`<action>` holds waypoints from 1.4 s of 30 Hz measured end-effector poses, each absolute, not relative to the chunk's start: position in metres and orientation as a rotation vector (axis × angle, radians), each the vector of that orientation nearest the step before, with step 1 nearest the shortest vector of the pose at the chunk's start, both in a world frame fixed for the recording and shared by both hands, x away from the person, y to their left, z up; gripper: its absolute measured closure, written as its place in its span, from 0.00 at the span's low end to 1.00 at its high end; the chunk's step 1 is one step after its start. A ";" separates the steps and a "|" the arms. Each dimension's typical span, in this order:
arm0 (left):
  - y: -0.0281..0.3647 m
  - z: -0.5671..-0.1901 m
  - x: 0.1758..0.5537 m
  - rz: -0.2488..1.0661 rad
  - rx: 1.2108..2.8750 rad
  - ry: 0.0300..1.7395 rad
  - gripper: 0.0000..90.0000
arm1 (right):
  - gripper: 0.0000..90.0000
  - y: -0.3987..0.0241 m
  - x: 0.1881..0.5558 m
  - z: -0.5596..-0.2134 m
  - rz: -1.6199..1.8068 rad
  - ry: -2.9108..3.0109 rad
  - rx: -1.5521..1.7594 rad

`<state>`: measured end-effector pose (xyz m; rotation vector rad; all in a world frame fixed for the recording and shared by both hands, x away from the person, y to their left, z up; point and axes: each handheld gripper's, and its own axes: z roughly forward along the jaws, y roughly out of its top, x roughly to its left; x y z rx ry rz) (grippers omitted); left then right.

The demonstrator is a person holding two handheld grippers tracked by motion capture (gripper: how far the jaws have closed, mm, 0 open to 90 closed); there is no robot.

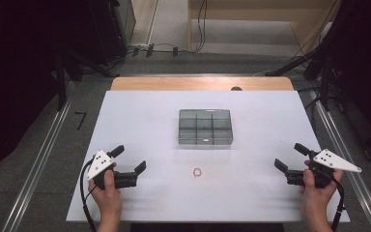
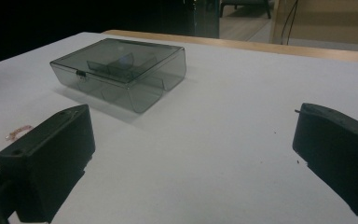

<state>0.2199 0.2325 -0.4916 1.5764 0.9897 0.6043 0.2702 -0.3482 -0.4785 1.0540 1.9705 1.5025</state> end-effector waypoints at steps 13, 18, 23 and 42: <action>0.235 -0.489 0.220 0.587 1.551 0.984 0.00 | 0.00 -0.337 0.267 -0.472 1.498 1.993 1.023; 0.236 -0.488 0.221 0.582 1.540 0.986 0.00 | 0.00 -0.331 0.263 -0.466 1.488 1.992 0.989; 0.235 -0.488 0.219 0.573 1.532 0.990 0.00 | 0.00 -0.329 0.264 -0.464 1.523 1.992 0.997; 0.228 -0.489 0.224 0.539 1.559 0.970 0.00 | 0.02 -0.311 0.276 -0.453 1.517 2.042 0.999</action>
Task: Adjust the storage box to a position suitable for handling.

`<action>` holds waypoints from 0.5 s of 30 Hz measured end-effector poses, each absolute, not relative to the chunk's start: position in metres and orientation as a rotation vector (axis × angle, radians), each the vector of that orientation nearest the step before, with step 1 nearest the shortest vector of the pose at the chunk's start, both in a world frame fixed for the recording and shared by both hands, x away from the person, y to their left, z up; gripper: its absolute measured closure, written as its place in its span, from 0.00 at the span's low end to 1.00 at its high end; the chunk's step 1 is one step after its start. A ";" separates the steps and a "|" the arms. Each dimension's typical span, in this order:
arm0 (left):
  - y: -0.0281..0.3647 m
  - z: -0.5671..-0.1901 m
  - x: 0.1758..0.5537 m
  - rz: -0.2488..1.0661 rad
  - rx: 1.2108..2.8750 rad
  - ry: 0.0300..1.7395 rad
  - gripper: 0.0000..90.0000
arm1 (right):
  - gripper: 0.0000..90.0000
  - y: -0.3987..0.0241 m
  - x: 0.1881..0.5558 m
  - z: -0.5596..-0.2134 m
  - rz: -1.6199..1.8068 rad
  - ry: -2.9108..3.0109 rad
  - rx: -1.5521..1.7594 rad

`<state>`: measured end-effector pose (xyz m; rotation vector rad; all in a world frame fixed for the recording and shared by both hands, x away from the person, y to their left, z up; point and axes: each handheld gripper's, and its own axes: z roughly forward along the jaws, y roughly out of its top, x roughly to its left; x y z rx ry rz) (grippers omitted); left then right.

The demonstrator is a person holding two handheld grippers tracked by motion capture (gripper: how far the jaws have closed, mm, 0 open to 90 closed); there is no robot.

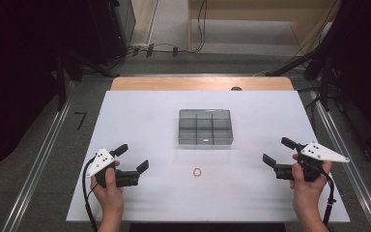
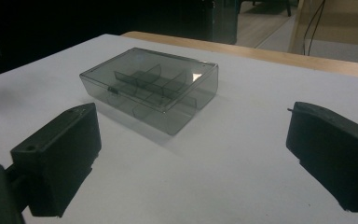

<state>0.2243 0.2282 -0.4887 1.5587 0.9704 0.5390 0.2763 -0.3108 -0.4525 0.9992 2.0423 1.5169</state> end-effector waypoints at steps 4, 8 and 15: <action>0.230 -0.488 0.224 0.541 1.555 0.966 0.00 | 0.02 -0.305 0.281 -0.448 1.524 2.051 0.982; 0.229 -0.488 0.223 0.542 1.550 0.969 0.00 | 0.02 -0.298 0.286 -0.443 1.557 2.051 0.967; 0.228 -0.487 0.223 0.541 1.557 0.965 0.00 | 0.00 -0.284 0.293 -0.433 1.558 2.068 0.909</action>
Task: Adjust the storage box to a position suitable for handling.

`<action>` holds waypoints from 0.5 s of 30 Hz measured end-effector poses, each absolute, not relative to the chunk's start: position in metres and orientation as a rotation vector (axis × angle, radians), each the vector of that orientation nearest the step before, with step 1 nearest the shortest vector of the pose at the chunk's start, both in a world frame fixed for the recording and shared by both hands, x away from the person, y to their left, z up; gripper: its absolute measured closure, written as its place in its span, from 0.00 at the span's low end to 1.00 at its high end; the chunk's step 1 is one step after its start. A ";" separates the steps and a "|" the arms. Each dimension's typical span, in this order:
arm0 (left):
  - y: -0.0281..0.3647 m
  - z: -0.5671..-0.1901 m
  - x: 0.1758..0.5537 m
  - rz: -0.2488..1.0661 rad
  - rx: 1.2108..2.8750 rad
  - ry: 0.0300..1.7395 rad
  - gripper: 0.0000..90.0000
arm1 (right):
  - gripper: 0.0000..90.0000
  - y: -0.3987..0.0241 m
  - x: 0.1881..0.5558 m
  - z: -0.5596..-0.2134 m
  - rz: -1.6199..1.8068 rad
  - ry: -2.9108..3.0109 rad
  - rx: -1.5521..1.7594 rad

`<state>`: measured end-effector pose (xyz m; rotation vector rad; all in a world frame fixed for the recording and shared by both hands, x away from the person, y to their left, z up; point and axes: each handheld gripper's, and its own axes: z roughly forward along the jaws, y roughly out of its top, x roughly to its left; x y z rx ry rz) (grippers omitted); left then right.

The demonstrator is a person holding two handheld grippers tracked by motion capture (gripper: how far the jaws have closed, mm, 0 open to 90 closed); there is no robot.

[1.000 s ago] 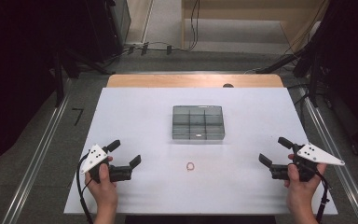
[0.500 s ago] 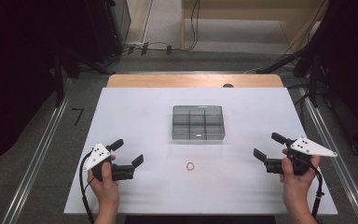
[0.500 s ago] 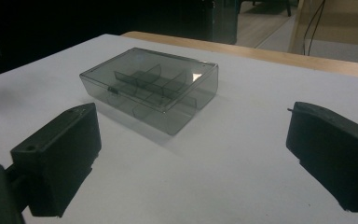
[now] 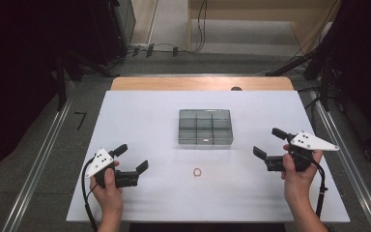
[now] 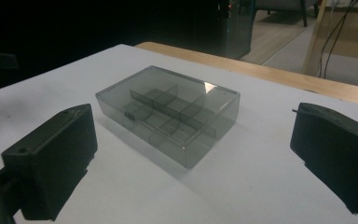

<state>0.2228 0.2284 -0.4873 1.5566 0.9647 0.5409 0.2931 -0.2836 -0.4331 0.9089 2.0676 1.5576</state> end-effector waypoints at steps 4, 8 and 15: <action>0.227 -0.487 0.223 0.542 1.556 0.964 0.00 | 0.00 -0.276 0.298 -0.428 1.568 2.081 0.891; 0.227 -0.487 0.222 0.544 1.556 0.963 0.00 | 0.00 -0.267 0.302 -0.425 1.567 2.105 0.872; 0.226 -0.488 0.223 0.538 1.562 0.962 0.00 | 0.00 -0.249 0.307 -0.422 1.569 2.125 0.842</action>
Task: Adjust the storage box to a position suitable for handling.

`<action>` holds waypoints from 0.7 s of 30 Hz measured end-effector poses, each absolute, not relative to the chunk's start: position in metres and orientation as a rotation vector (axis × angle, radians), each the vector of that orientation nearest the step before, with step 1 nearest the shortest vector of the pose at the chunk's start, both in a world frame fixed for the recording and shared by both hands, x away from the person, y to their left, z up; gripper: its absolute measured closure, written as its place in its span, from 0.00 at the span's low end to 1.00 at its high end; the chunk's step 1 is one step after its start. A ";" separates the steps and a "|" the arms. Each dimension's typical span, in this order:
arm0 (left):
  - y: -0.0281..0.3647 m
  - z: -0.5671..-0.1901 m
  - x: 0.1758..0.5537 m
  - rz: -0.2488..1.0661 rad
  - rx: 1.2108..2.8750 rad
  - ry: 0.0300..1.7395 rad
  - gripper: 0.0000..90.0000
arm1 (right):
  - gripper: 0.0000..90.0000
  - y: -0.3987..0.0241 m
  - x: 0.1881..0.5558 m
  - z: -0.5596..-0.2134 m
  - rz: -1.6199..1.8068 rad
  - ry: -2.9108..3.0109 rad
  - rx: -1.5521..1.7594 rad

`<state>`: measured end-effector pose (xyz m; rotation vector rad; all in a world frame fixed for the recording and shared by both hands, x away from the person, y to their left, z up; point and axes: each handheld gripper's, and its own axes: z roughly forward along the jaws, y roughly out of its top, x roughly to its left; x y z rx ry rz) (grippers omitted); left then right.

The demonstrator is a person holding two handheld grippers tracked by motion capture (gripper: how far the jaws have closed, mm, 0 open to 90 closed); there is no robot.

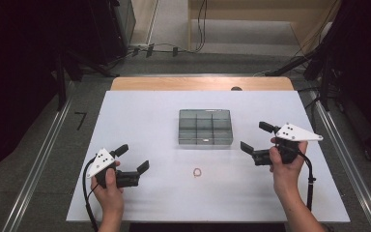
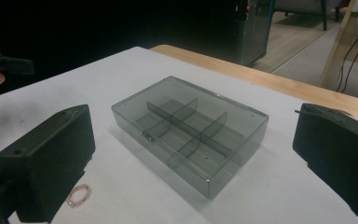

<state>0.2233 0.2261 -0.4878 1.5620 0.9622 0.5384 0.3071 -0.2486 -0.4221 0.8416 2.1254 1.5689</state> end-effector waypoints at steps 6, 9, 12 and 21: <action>0.225 -0.488 0.223 0.537 1.562 0.962 0.00 | 0.00 -0.233 0.312 -0.424 1.570 2.160 0.814; 0.225 -0.489 0.224 0.536 1.566 0.961 0.00 | 0.00 -0.227 0.314 -0.424 1.562 2.183 0.804; 0.224 -0.489 0.224 0.535 1.571 0.959 0.00 | 0.00 -0.220 0.316 -0.425 1.562 2.198 0.796; 0.222 -0.490 0.224 0.531 1.573 0.959 0.00 | 0.00 -0.200 0.322 -0.439 1.546 2.264 0.790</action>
